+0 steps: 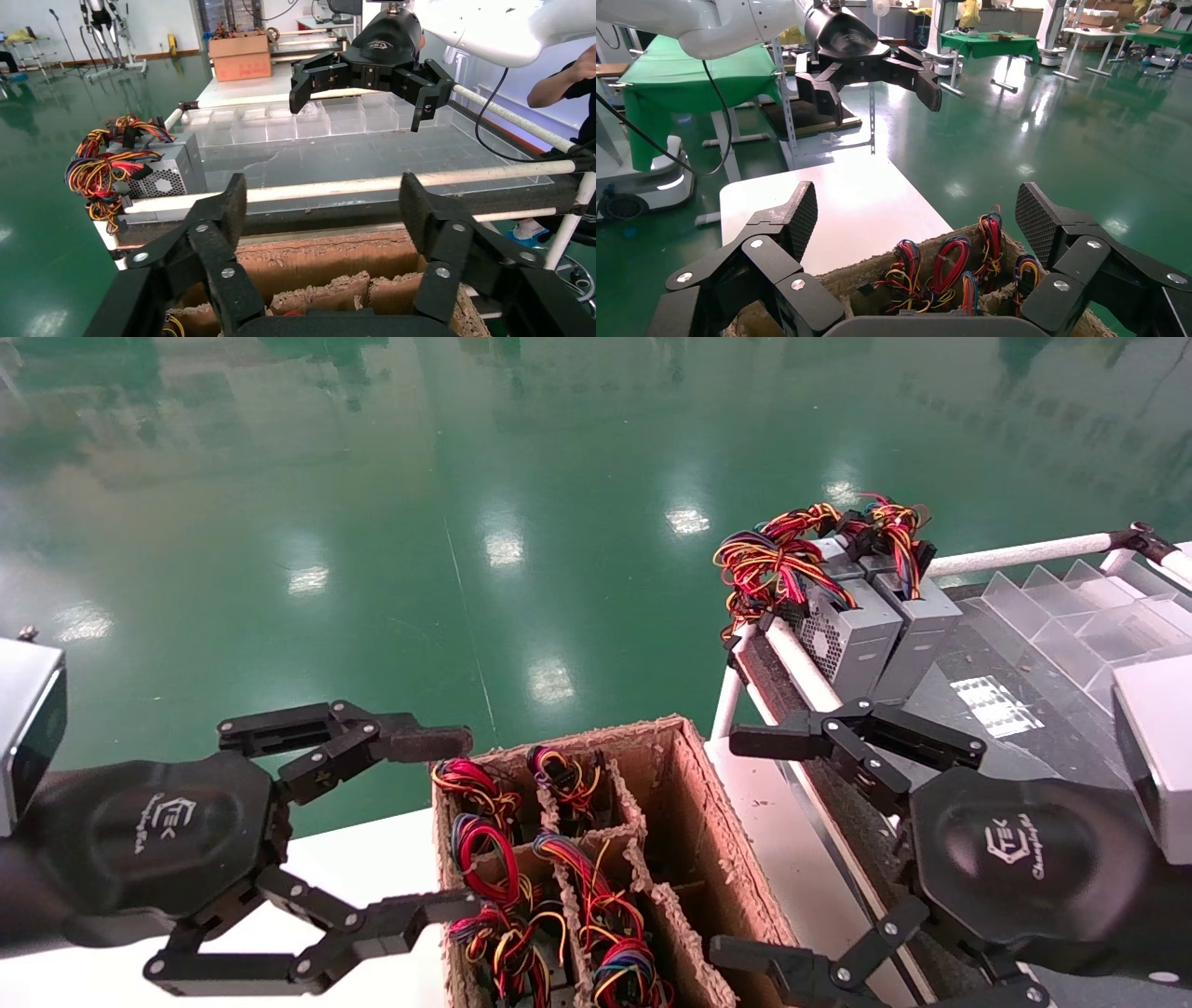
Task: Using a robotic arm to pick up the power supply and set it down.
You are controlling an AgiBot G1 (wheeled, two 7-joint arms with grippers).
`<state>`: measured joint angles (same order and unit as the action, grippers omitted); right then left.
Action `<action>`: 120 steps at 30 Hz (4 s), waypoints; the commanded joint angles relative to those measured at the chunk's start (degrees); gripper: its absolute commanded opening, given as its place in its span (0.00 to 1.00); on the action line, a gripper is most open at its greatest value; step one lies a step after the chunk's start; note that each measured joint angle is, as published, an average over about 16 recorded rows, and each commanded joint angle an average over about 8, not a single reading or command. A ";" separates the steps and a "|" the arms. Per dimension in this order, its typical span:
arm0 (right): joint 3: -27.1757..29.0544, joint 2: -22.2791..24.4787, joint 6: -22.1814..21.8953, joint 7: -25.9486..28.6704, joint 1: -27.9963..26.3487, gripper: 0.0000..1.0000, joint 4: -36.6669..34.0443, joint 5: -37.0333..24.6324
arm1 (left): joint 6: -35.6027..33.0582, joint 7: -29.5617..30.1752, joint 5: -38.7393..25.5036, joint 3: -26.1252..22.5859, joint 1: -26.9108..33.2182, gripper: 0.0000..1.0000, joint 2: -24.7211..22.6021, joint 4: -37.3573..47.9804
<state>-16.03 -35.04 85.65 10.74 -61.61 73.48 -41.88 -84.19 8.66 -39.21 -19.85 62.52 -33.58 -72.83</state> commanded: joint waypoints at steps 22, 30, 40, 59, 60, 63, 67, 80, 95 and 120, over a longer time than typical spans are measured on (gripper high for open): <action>-0.02 0.01 -0.08 0.03 0.01 1.00 -0.12 -0.07 | 0.00 0.00 0.00 0.00 0.00 0.00 0.00 0.00; -0.84 -0.30 -1.19 0.22 -0.85 1.00 -2.90 -2.38 | -0.01 -0.01 0.00 -0.01 0.01 0.00 0.00 0.02; -5.61 -1.84 -0.07 1.20 -3.22 1.00 -8.38 -10.68 | -0.01 -0.01 0.01 -0.02 0.02 0.77 0.00 0.02; -16.54 -12.88 3.54 -1.29 -9.57 0.00 -19.65 -24.11 | 0.00 -0.02 0.02 -0.04 0.02 1.00 0.00 0.02; -16.83 -13.25 3.47 -1.55 -9.68 0.00 -19.95 -24.34 | 0.00 -0.02 0.02 -0.04 0.02 1.00 0.00 0.02; -17.50 -14.18 3.00 -2.40 -9.84 0.00 -20.69 -24.97 | 0.00 -0.02 0.02 -0.04 0.02 1.00 0.01 0.02; -18.00 -15.22 2.23 -3.26 -9.98 0.00 -21.49 -25.63 | 0.00 -0.03 0.03 -0.05 0.02 1.00 0.01 0.02; -19.32 -17.54 1.53 -4.51 -10.50 0.00 -22.84 -27.36 | 0.00 -0.03 0.03 -0.06 0.03 1.00 0.01 0.02; -19.57 -18.59 0.17 -6.99 -10.48 0.00 -24.55 -28.41 | 0.01 -0.04 0.04 -0.07 0.03 1.00 0.02 0.02; -16.69 -15.91 -1.84 -9.99 -7.18 0.00 -18.47 -24.76 | 0.02 -0.05 0.06 -0.09 0.04 1.00 0.03 0.02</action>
<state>-32.77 -50.90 83.99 1.16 -69.03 54.86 -66.63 -84.18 8.61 -39.16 -19.94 62.55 -33.55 -72.81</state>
